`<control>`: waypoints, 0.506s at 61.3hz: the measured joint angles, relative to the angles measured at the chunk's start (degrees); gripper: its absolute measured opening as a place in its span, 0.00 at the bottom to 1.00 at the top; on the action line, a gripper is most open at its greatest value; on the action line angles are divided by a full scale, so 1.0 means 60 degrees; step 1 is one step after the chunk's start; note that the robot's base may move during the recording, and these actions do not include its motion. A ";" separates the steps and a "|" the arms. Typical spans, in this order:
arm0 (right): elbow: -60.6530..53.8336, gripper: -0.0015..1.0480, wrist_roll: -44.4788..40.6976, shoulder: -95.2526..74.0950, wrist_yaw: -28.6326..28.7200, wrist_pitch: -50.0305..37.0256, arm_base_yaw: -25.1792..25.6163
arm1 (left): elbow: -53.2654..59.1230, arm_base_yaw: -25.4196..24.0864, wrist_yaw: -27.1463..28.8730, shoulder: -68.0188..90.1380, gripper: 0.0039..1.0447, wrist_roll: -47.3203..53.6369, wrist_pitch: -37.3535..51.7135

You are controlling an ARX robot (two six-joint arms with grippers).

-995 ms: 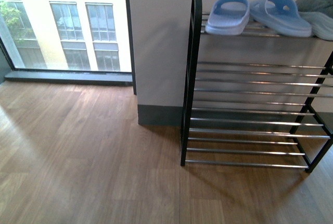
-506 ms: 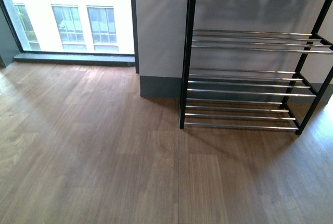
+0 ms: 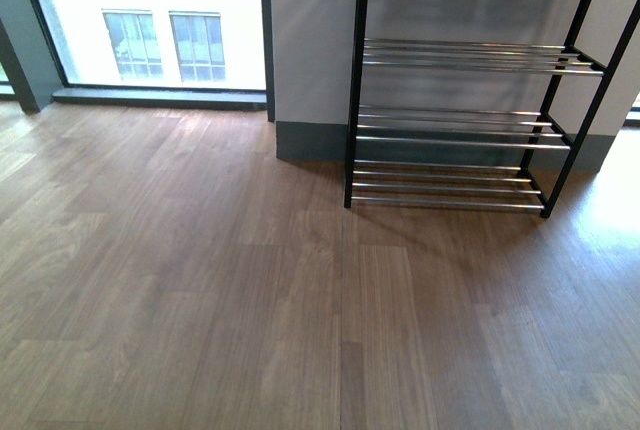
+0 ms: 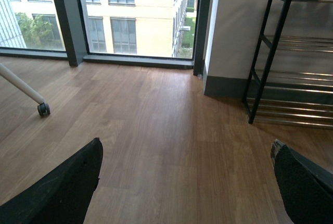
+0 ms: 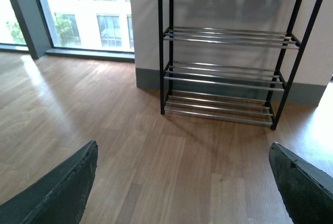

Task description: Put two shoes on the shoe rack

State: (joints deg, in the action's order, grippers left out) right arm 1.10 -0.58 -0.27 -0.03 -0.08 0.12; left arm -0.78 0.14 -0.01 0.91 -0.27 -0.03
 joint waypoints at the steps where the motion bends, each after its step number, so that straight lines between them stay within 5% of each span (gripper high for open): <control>1: -0.0004 0.91 0.0000 0.0000 0.0000 0.0000 0.0000 | 0.0000 0.0000 0.0000 0.0000 0.91 0.0000 0.0000; 31: 0.0000 0.91 0.0000 0.0004 0.0004 0.0000 0.0000 | 0.0000 0.0000 0.0004 0.0000 0.91 0.0000 0.0000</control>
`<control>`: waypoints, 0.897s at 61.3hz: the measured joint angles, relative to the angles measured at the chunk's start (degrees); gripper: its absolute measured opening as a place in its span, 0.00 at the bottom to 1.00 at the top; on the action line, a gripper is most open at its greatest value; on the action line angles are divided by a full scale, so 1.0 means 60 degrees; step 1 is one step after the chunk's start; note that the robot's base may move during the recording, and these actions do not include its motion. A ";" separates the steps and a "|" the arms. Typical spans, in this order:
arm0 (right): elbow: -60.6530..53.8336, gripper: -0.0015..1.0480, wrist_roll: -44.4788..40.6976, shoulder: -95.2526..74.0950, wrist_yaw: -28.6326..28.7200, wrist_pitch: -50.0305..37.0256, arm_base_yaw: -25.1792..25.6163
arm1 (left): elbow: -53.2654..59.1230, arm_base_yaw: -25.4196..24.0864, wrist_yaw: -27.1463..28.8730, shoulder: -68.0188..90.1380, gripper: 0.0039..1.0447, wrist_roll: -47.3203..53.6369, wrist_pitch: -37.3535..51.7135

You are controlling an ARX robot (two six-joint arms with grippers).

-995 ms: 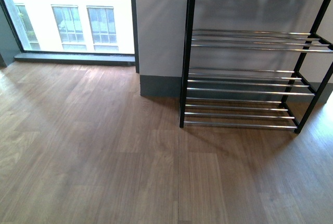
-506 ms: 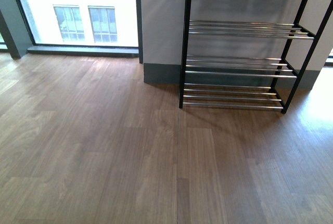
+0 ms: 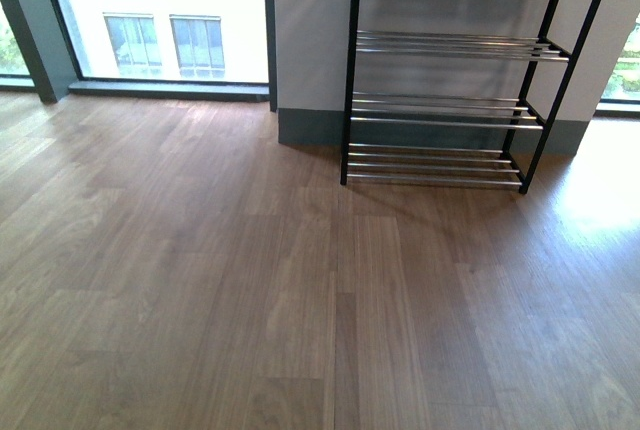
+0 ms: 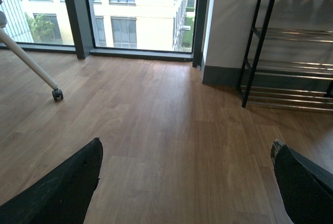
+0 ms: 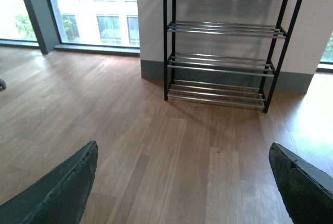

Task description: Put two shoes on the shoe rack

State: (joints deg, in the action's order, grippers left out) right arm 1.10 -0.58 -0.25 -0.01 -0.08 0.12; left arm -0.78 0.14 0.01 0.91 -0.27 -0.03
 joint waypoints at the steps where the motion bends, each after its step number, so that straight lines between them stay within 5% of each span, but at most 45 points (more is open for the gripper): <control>1: 0.0000 0.91 0.0000 -0.0004 0.0007 0.0000 0.0000 | 0.0000 0.0000 -0.0004 0.0000 0.91 0.0000 0.0000; 55: 0.0000 0.91 0.0000 -0.0004 0.0004 0.0000 0.0000 | 0.0000 0.0000 -0.0004 0.0000 0.91 0.0000 0.0004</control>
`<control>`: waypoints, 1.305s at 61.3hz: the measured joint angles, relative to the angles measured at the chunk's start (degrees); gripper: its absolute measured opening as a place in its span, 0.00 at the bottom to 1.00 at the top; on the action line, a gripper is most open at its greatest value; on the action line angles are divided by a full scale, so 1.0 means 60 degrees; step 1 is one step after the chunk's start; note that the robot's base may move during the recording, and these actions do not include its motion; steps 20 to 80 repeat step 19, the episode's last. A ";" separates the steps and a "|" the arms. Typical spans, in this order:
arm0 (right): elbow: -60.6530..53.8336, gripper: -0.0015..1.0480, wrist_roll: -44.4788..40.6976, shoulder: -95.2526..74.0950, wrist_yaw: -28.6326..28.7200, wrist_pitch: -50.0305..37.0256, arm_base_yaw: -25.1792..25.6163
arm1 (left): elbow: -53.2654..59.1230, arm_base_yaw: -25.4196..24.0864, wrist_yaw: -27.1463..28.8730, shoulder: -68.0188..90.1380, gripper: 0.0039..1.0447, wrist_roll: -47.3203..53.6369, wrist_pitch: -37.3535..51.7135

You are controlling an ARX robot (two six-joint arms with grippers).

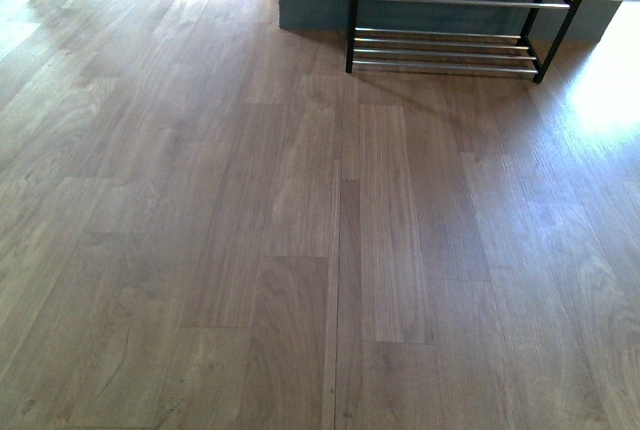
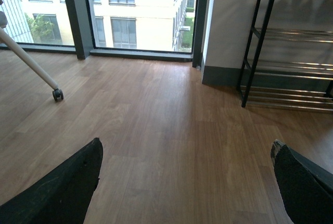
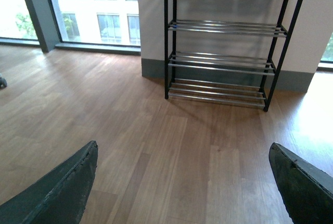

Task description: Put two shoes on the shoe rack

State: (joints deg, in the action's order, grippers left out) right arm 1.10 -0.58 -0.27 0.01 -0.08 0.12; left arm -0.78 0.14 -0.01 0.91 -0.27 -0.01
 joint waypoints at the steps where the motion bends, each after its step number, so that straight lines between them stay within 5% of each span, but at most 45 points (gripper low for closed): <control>1: 0.0000 0.91 0.0000 0.0000 0.0000 0.0000 0.0000 | 0.0000 0.0000 0.0000 0.0000 0.91 0.0000 0.0000; 80: 0.0000 0.91 0.0000 0.0000 0.0000 0.0000 0.0000 | 0.0000 0.0000 0.0000 0.0000 0.91 0.0000 0.0000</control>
